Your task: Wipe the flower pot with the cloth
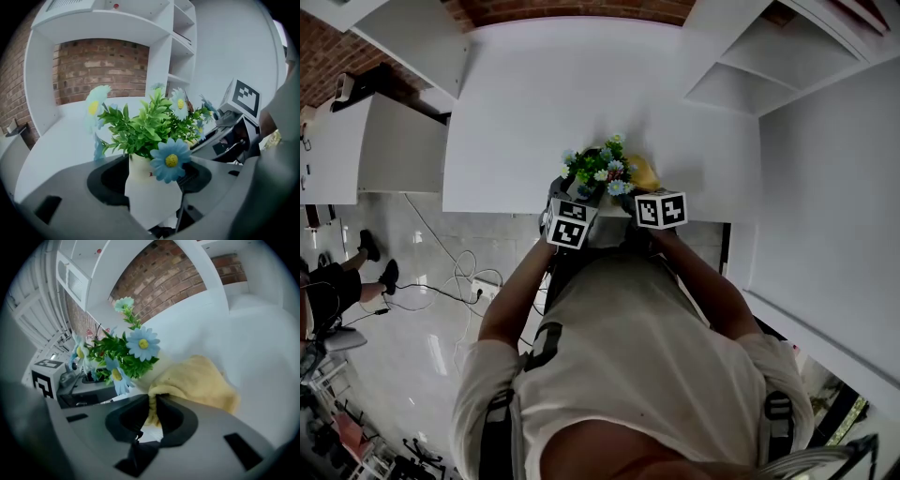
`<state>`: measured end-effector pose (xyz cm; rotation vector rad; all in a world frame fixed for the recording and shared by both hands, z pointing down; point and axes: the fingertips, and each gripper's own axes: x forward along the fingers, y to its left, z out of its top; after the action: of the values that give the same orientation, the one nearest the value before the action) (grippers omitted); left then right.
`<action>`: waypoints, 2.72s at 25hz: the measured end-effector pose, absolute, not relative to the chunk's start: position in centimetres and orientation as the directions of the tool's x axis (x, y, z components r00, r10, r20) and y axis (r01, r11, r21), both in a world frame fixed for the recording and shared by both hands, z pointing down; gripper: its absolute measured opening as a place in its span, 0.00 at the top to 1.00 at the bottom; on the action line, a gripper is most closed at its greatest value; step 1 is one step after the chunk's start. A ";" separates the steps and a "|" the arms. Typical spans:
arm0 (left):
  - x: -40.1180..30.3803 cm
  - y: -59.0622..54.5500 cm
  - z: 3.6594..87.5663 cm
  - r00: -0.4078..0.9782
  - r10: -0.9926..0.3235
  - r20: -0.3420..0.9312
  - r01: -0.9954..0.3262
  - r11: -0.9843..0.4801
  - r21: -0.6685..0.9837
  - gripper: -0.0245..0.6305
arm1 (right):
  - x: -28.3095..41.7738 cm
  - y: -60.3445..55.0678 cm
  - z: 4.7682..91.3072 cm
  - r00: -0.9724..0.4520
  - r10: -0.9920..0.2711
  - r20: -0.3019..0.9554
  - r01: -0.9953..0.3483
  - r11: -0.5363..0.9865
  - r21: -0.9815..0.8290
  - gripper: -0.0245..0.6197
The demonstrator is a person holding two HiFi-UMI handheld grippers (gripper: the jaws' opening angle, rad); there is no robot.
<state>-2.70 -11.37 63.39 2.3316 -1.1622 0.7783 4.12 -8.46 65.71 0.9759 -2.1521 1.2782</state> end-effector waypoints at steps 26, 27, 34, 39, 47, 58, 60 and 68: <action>-3.5 -12.8 63.9 0.480 -0.593 0.646 -0.822 -0.561 0.096 0.52 | 1.9 -9.1 65.2 -0.702 -0.278 0.656 -0.701 0.433 -0.567 0.87; -3.7 -12.7 64.0 0.483 -0.585 0.652 -0.819 -0.566 0.099 0.54 | 2.4 -9.4 64.9 -0.704 -0.284 0.651 -0.701 0.429 -0.570 0.87; -4.7 -13.1 63.6 0.515 -0.562 0.647 -0.783 -0.616 0.088 0.55 | 6.5 -13.5 60.9 -0.689 -0.423 0.588 -0.725 0.389 -0.569 0.87; -4.1 -13.3 63.6 0.525 -0.558 0.642 -0.776 -0.625 0.092 0.55 | 4.1 -13.1 62.4 -0.691 -0.372 0.620 -0.720 0.428 -0.546 0.87; -4.2 -14.7 63.6 0.482 -0.611 0.628 -0.818 -0.570 0.074 0.55 | 1.3 -11.3 66.1 -0.699 -0.278 0.659 -0.700 0.455 -0.550 0.87; -4.2 -15.4 63.7 0.473 -0.618 0.628 -0.824 -0.563 0.067 0.55 | 6.0 -16.2 60.7 -0.683 -0.439 0.584 -0.730 0.397 -0.556 0.87; -4.1 -15.6 63.7 0.472 -0.617 0.630 -0.824 -0.562 0.067 0.55 | 5.3 -16.6 61.6 -0.683 -0.415 0.601 -0.730 0.419 -0.540 0.87; -4.7 -16.9 63.7 0.440 -0.634 0.636 -0.844 -0.535 0.051 0.55 | 2.6 -13.5 66.2 -0.681 -0.267 0.682 -0.702 0.503 -0.504 0.87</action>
<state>-4.70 -16.94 63.73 2.3354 -1.2568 0.8034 2.65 -13.52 66.23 0.7927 -2.2202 1.0844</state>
